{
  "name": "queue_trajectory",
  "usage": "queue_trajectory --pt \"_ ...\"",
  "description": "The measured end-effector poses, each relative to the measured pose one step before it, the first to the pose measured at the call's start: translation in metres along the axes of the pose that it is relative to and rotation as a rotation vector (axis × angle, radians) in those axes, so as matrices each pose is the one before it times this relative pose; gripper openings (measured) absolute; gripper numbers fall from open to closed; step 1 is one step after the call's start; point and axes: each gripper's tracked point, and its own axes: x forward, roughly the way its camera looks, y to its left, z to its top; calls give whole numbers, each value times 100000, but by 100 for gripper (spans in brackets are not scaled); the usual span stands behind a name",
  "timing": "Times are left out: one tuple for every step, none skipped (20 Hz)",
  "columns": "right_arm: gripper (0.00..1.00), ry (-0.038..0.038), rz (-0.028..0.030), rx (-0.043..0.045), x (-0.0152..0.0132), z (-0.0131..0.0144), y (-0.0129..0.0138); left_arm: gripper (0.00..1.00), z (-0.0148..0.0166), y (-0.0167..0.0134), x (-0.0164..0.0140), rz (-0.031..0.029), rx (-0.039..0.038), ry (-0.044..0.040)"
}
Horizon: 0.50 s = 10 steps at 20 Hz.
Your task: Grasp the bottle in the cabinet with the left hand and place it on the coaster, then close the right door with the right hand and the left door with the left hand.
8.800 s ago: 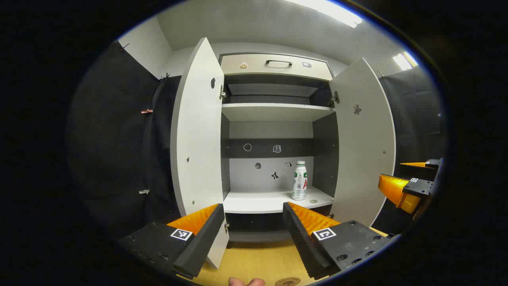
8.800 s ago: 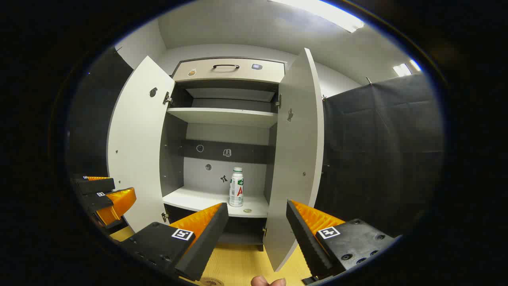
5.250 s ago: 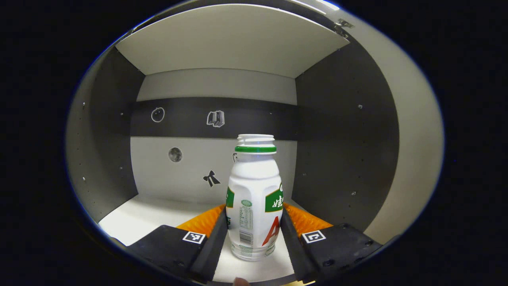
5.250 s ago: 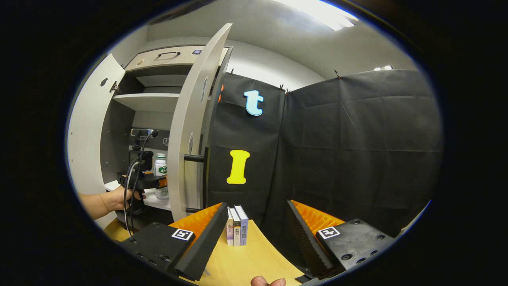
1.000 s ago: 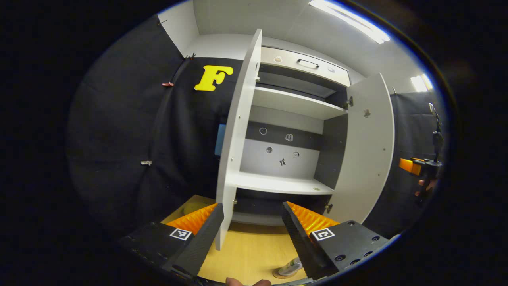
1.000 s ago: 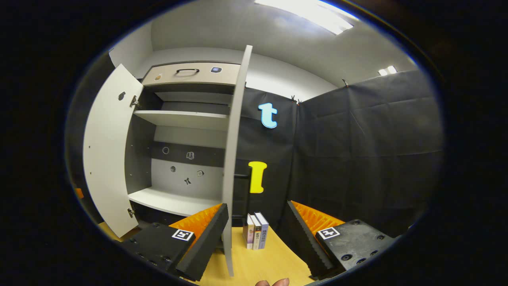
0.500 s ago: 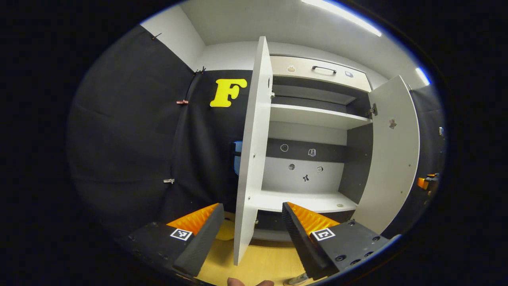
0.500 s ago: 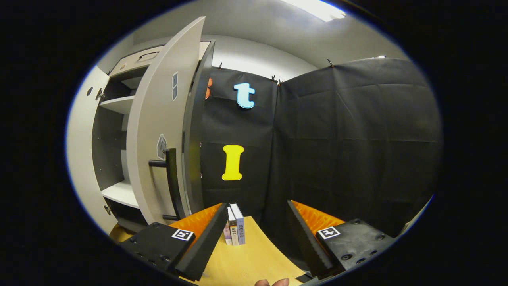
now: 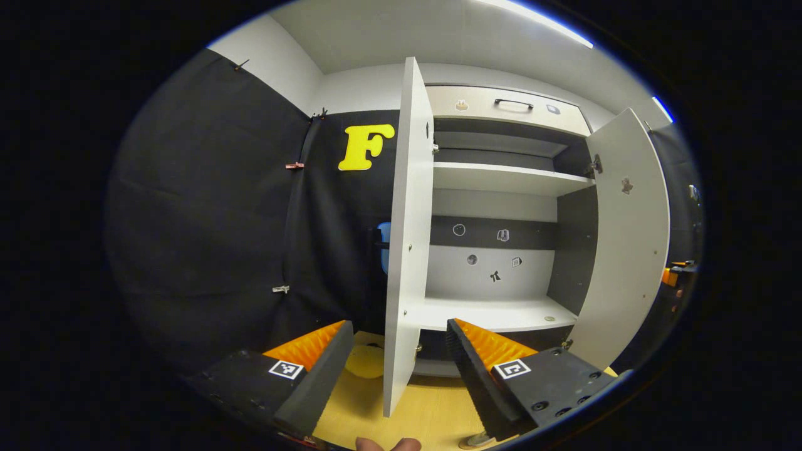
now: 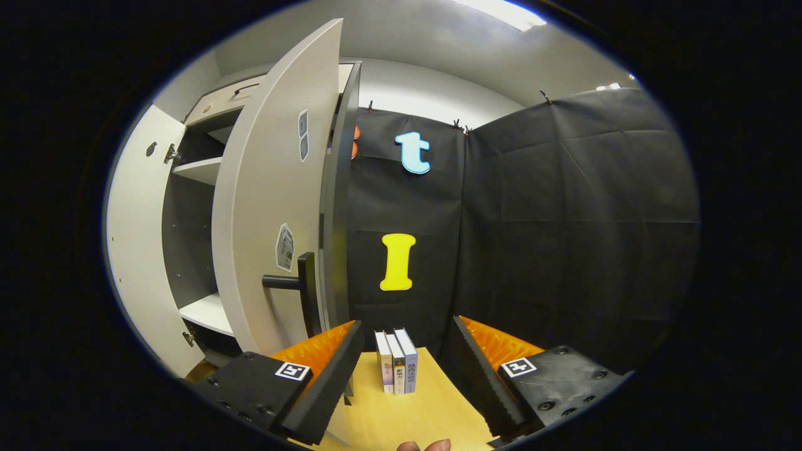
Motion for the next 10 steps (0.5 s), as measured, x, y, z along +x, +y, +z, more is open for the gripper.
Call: queue_trajectory --pt "95 635 204 1350 -52 -90 298 95 -121 54 -81 182 894 304" --pt "94 -85 -319 47 -120 52 173 95 43 85 -8 63 723 -261" --pt "94 -562 -187 -873 -107 131 229 95 208 -42 69 -70 452 -739" --pt "94 -230 491 -482 -88 70 509 95 149 -90 -17 -397 338 -543" --pt "94 470 1180 662 -161 -175 602 95 8 -35 -5 -304 464 -306" --pt "94 797 1644 1113 -229 -239 844 95 135 -36 15 -271 565 -164" --pt "94 658 1713 781 -152 -93 847 95 -9 -52 46 -407 297 -145" --pt "95 121 1918 -220 -80 27 912 95 101 -75 66 -548 55 -176" --pt "95 -320 1878 -779 -121 36 977 95 -34 2 43 -267 -83 -21" --pt "95 -313 1759 -610 -109 -58 1011 95 7 -2 2 -206 160 -9"
